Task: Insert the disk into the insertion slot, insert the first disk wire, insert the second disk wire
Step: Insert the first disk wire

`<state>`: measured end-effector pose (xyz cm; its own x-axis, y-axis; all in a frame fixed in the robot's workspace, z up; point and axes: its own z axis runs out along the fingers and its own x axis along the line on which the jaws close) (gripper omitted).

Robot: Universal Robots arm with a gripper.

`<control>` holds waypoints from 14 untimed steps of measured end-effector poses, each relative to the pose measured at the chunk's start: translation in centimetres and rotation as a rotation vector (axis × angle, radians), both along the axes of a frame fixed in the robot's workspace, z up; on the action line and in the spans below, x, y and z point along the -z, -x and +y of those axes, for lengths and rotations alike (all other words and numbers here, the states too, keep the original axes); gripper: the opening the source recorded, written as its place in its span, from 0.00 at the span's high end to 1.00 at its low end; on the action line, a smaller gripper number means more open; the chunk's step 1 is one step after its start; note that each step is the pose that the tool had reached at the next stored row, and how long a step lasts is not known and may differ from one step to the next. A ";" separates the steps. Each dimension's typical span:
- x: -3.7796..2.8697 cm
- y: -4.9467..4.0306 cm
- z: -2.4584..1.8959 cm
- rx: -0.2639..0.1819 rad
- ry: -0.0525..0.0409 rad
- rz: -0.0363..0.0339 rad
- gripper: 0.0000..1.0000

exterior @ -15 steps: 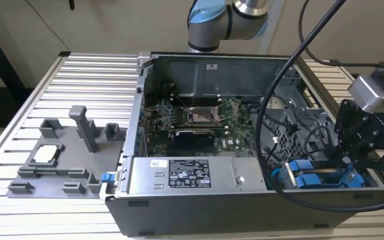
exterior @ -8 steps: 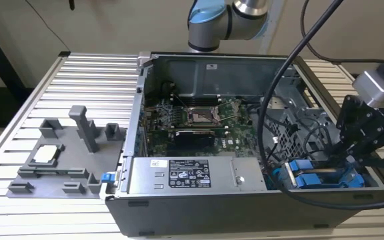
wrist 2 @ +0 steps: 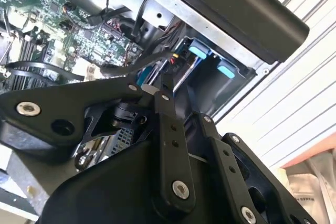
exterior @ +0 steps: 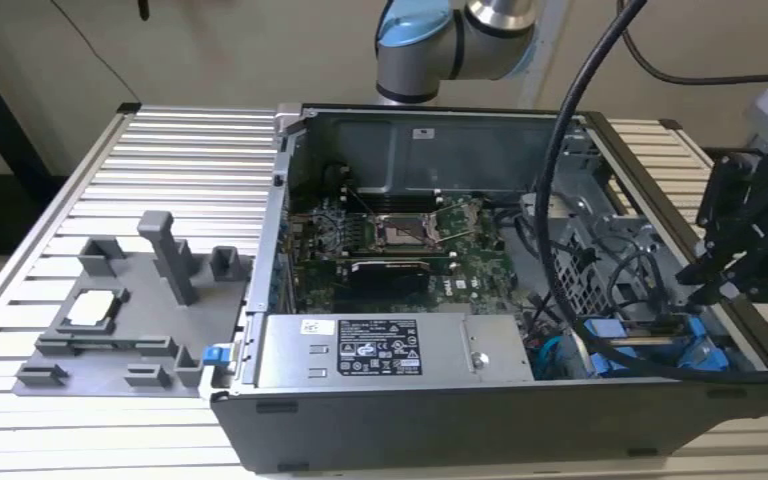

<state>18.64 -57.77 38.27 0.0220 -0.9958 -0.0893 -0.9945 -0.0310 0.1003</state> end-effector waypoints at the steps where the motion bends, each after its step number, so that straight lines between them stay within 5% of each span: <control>1: -0.47 0.03 0.00 0.000 -0.0001 0.0000 0.73; 3: -1.13 0.03 0.01 0.000 0.0001 0.0000 0.73; 10: -1.13 0.04 0.03 0.000 -0.0002 0.0001 0.73; 14: -1.13 0.08 0.67 0.000 0.0001 0.0000 0.73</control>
